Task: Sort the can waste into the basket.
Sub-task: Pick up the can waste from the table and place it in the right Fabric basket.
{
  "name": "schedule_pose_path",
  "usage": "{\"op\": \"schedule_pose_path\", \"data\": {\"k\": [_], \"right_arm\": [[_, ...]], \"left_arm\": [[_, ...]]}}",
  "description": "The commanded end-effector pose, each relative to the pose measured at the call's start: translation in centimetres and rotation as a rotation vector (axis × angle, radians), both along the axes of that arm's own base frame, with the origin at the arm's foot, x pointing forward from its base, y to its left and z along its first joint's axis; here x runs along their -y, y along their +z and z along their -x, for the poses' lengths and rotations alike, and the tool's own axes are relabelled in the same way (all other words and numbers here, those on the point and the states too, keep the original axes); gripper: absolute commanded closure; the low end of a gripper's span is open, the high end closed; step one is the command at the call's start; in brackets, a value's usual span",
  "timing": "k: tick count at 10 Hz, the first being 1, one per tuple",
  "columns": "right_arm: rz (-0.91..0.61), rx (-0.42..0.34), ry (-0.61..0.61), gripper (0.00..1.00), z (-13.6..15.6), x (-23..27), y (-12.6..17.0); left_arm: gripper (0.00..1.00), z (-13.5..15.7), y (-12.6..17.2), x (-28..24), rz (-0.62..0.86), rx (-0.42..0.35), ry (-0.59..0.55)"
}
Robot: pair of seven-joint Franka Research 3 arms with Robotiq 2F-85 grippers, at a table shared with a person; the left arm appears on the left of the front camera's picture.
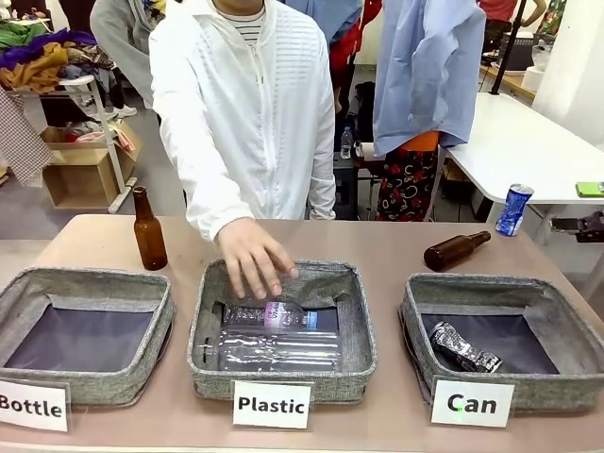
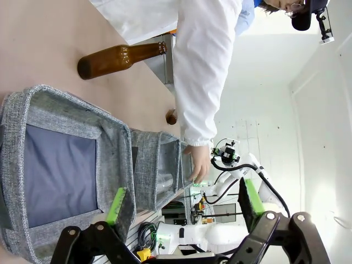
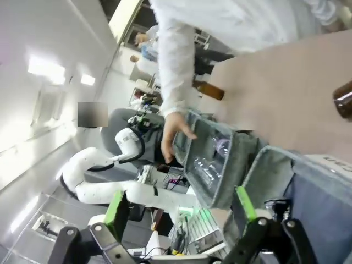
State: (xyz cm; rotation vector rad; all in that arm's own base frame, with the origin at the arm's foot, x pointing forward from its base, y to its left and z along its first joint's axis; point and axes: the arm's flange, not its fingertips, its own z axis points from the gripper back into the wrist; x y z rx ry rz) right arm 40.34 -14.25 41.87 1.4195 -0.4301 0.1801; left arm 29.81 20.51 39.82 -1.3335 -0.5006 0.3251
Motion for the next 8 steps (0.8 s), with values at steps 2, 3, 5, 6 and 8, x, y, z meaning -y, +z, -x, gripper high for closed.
{"op": "schedule_pose_path", "data": {"k": [2,3,5,6,8], "right_arm": [[-0.012,0.026,0.042,0.0,-0.28,0.09,0.51],[-0.012,0.026,0.042,0.0,-0.28,0.09,0.51],[-0.012,0.026,0.042,0.0,-0.28,0.09,0.51],[-0.012,0.026,0.042,0.0,-0.28,0.09,0.51],[-0.012,0.026,0.042,0.0,-0.28,0.09,0.51]], "left_arm": [[0.0,0.01,0.04,0.07,-0.001,0.025,-0.005],[0.0,0.01,0.04,0.07,-0.001,0.025,-0.005],[0.0,0.01,0.04,0.07,-0.001,0.025,-0.005],[0.0,0.01,0.04,0.07,-0.001,0.025,-0.005],[0.0,0.01,0.04,0.07,-0.001,0.025,-0.005]]}}
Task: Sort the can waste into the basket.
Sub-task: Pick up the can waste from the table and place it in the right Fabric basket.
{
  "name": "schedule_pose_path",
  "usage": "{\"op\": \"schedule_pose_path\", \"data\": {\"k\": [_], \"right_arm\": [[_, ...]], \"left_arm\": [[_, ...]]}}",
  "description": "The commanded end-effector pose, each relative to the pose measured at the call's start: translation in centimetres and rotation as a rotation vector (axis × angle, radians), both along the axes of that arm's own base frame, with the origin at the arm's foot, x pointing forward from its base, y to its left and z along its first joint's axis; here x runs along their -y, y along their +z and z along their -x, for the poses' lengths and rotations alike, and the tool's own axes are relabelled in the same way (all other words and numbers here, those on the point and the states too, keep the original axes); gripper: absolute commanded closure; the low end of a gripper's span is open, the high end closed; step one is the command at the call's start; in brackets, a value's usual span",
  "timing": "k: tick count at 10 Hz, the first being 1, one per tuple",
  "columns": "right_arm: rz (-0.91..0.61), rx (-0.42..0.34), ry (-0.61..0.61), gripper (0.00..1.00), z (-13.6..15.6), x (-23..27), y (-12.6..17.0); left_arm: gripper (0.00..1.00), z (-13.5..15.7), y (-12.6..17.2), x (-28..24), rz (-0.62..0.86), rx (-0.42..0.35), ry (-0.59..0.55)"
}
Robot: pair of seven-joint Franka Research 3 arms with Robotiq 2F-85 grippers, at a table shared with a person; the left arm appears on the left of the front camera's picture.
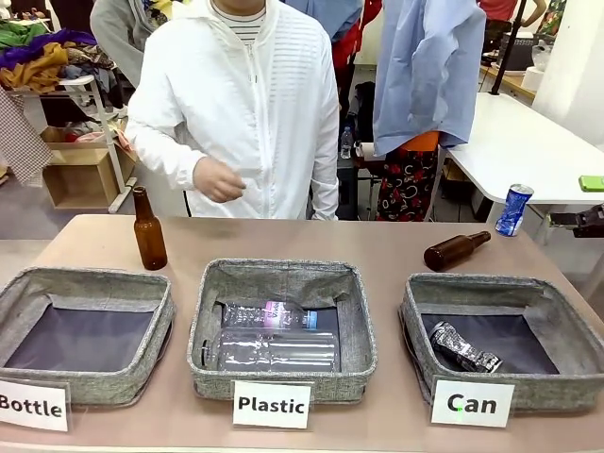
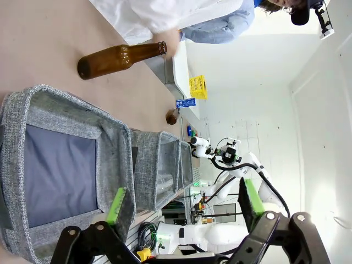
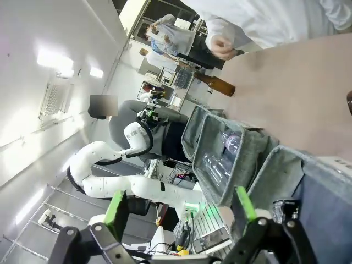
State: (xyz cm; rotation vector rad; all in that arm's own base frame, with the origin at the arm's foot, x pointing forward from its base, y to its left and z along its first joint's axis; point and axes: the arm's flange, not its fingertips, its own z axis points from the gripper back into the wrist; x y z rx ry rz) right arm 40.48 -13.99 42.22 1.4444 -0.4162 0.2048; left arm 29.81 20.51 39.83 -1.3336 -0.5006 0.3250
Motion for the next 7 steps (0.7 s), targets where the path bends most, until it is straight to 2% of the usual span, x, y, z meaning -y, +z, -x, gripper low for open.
{"op": "schedule_pose_path", "data": {"k": [1,2,3,4,5,6,7], "right_arm": [[0.006,0.021,0.012,0.0,-0.1,0.4,0.2],[0.0,0.0,0.0,0.0,0.0,0.0,0.0],[0.14,0.21,-0.03,0.0,1.0,3.0,1.6],[0.206,0.423,-0.048,0.0,1.2,5.5,2.2],[0.346,0.644,-0.114,0.0,1.0,8.1,1.5],[0.54,0.789,-0.183,0.0,0.4,10.1,0.1],[0.703,0.892,-0.263,0.0,0.0,12.0,-1.4]], "left_arm": [[0.0,0.0,0.0,0.1,-0.001,0.025,-0.005],[0.0,0.0,0.0,0.1,-0.001,0.025,-0.005],[0.0,0.0,0.0,0.1,-0.001,0.025,-0.005],[0.0,0.0,0.0,0.1,-0.001,0.025,-0.005],[0.0,0.0,0.0,0.1,-0.001,0.025,-0.005],[0.0,0.0,0.0,0.1,-0.001,0.025,-0.005],[0.0,0.0,0.0,0.1,-0.001,0.025,-0.005]]}}
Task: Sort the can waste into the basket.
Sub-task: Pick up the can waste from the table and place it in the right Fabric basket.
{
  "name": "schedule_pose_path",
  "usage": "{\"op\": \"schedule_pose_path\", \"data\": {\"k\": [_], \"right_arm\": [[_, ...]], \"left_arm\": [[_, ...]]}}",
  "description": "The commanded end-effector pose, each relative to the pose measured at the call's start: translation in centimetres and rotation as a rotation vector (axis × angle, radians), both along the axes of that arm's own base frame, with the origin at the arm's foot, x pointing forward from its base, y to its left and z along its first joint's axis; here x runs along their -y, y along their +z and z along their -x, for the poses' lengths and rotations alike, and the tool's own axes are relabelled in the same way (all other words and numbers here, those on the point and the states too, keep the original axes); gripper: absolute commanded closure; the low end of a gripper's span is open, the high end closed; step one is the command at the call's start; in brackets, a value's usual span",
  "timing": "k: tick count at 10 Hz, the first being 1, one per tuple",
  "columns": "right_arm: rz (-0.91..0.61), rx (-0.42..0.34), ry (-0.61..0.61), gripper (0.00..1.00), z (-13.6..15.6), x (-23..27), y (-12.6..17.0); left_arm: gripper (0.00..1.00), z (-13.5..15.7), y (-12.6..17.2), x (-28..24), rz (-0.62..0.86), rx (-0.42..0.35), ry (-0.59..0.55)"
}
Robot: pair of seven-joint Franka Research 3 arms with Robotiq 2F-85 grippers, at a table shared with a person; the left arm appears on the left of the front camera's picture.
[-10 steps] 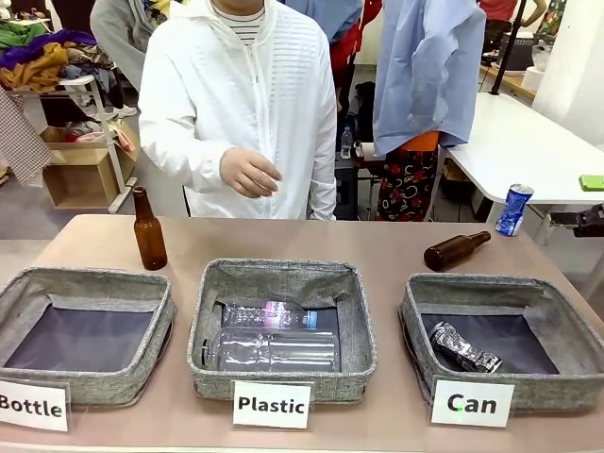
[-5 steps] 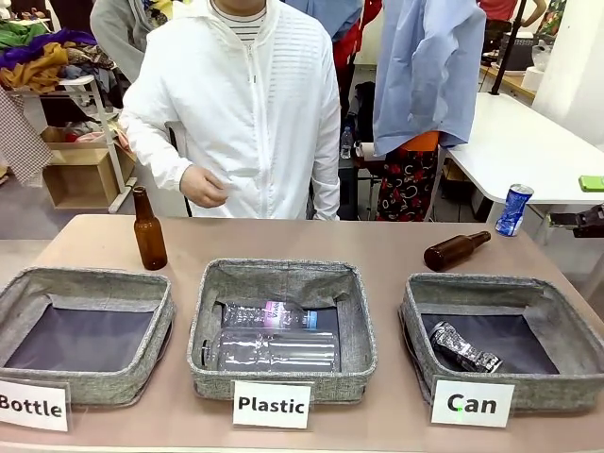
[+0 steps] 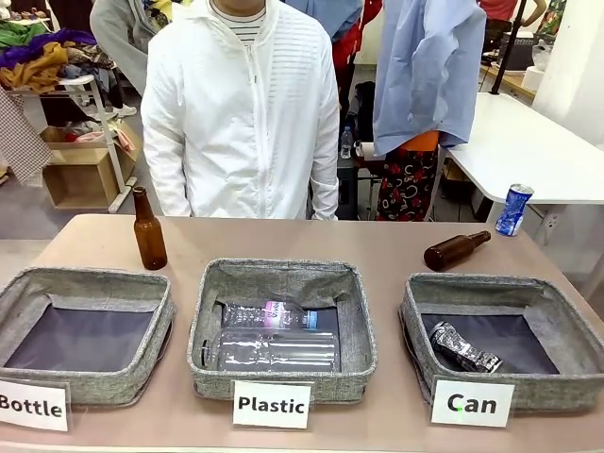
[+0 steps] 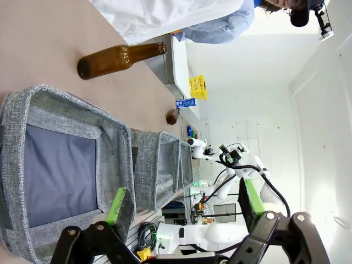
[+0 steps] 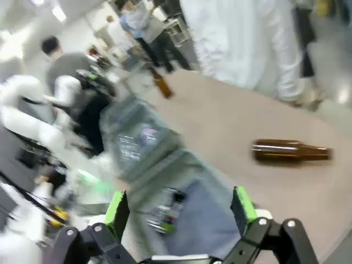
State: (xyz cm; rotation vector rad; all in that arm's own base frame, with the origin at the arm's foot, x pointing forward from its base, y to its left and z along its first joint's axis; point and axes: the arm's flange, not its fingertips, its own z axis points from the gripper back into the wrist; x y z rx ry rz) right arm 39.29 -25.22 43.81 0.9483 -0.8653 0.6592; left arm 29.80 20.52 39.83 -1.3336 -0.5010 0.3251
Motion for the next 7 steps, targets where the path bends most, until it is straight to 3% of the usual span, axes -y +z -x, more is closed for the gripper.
{"op": "schedule_pose_path", "data": {"k": [1,2,3,4,5,7], "right_arm": [[0.263,0.373,-0.315,0.0,-1.6,2.5,-4.3],[0.279,0.433,-0.376,0.0,-1.3,3.9,-4.9],[0.272,0.445,-0.339,0.0,-0.4,3.7,-4.8],[0.268,0.415,-0.327,0.0,0.7,3.4,-4.1],[0.22,0.335,-0.253,0.0,-1.0,5.6,-4.7],[0.22,0.335,-0.253,0.0,-1.0,5.6,-4.7]], "left_arm": [[0.0,0.0,0.0,0.1,-0.001,0.025,-0.006],[0.0,0.0,0.0,0.1,-0.001,0.025,-0.006],[0.0,0.0,0.0,0.1,-0.001,0.025,-0.006],[0.0,0.0,0.0,0.1,-0.001,0.025,-0.006],[0.0,0.0,0.0,0.1,-0.001,0.025,-0.006],[0.0,0.0,0.0,0.1,-0.001,0.025,-0.006]]}}
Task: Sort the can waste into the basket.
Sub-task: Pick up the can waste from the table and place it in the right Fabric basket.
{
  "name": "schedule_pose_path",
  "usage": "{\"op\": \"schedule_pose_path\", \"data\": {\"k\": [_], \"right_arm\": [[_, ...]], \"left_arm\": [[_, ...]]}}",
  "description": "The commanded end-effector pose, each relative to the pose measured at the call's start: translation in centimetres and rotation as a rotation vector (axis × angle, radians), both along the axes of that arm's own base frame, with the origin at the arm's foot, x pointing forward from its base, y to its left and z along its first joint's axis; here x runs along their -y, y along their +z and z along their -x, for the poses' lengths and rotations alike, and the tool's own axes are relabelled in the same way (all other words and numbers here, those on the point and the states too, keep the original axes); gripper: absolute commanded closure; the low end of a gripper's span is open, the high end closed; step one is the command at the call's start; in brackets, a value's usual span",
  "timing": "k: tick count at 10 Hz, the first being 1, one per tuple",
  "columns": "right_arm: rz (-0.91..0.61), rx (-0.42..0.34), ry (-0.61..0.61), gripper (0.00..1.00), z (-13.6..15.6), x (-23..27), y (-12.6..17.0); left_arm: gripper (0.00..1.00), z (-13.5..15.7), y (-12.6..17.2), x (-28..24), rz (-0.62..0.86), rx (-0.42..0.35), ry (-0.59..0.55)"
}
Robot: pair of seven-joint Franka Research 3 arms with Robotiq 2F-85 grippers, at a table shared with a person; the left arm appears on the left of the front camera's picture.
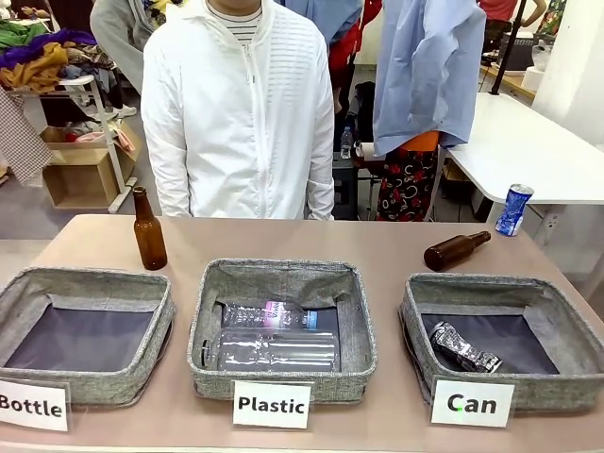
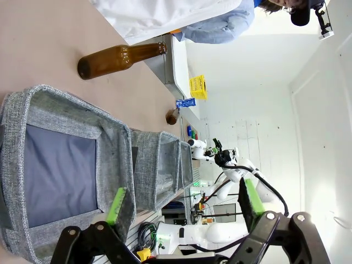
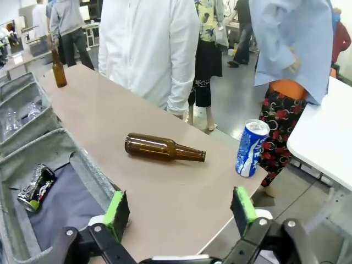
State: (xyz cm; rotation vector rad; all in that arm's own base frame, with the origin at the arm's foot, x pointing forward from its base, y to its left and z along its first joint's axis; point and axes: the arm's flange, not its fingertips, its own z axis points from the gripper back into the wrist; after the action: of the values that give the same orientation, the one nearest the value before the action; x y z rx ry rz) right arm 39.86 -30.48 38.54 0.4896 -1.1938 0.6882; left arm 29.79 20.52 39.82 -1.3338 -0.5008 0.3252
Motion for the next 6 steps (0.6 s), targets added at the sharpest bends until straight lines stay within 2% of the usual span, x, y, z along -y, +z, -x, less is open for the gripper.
{"op": "schedule_pose_path", "data": {"k": [1,2,3,4,6], "right_arm": [[0.006,0.008,-0.013,0.0,0.1,0.2,0.2],[0.054,-0.002,0.022,0.0,0.9,-1.3,0.0],[0.069,0.049,0.018,0.0,-0.4,-1.4,-0.2],[0.071,0.133,-0.014,0.0,-2.1,0.0,-0.3],[0.123,0.184,-0.006,0.0,-5.8,2.3,-1.4]], "left_arm": [[0.0,0.0,0.0,0.1,-0.001,0.025,-0.005],[0.0,0.0,0.0,0.1,-0.001,0.025,-0.005],[0.0,0.0,0.0,0.1,-0.001,0.025,-0.005],[0.0,0.0,0.0,0.1,-0.001,0.025,-0.005],[0.0,0.0,0.0,0.1,-0.001,0.025,-0.005]]}}
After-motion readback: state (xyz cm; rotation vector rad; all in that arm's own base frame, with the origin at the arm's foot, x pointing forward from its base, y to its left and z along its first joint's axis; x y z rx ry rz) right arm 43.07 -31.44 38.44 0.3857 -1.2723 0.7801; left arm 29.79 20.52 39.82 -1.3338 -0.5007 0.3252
